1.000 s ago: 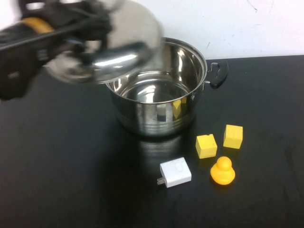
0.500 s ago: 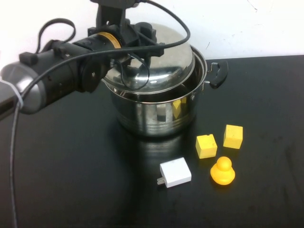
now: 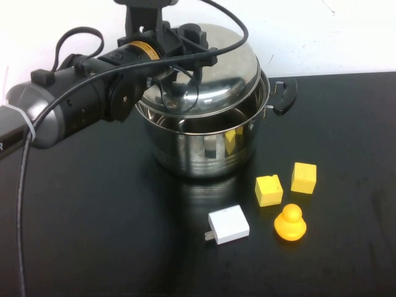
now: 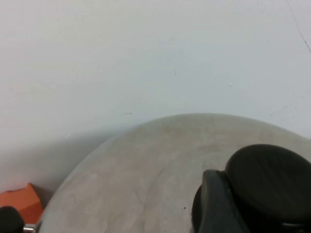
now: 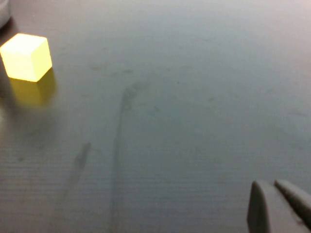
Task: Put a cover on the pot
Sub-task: Place the pot lid on the pot
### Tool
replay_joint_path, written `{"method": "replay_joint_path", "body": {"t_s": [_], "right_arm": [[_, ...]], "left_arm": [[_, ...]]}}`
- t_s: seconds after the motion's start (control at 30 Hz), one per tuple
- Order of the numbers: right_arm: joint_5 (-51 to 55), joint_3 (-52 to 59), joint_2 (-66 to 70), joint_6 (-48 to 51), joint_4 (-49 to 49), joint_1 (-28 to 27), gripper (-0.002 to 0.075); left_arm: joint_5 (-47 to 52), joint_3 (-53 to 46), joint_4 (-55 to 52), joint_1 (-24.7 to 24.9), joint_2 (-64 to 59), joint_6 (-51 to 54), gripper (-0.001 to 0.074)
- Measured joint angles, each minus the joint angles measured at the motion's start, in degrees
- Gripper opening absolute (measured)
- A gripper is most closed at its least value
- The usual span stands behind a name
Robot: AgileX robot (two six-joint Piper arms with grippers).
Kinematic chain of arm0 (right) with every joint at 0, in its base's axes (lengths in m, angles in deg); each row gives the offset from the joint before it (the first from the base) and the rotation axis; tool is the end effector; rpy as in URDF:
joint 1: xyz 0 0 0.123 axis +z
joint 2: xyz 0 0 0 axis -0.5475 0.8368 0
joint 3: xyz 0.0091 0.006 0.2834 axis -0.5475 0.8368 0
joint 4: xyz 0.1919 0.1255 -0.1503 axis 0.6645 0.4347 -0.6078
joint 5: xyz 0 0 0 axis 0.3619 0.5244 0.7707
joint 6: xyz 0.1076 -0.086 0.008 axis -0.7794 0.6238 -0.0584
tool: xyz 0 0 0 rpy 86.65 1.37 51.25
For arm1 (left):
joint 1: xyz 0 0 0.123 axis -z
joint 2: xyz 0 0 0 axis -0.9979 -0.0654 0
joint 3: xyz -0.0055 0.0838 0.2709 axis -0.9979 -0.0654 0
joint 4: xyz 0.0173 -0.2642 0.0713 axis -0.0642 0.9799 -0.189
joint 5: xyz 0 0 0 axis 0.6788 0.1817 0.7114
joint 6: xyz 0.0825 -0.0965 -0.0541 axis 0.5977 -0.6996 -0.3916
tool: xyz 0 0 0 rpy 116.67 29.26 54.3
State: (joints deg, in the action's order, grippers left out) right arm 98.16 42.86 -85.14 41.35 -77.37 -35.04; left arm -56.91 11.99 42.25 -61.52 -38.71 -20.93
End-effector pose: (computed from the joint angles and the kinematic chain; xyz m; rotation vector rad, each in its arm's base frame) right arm 0.1221 -0.0050 0.1639 -0.0367 1.8419 -0.0845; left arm 0.4617 -0.2141 0.3113 0.2371 1.7220 -0.4496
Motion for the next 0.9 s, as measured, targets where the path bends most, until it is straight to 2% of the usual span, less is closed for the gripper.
{"method": "replay_joint_path", "body": {"t_s": [0.37,0.9], "right_arm": [[0.0,0.0,0.0,0.0,0.0,0.0,-0.0002],[0.0,0.0,0.0,0.0,0.0,0.0,-0.0002]], "left_arm": [[4.3,1.7,-5.1,3.2,-0.7,-1.3,0.0334],[3.0,2.0,-4.9,3.0,-2.6,-3.8,0.0333]]}}
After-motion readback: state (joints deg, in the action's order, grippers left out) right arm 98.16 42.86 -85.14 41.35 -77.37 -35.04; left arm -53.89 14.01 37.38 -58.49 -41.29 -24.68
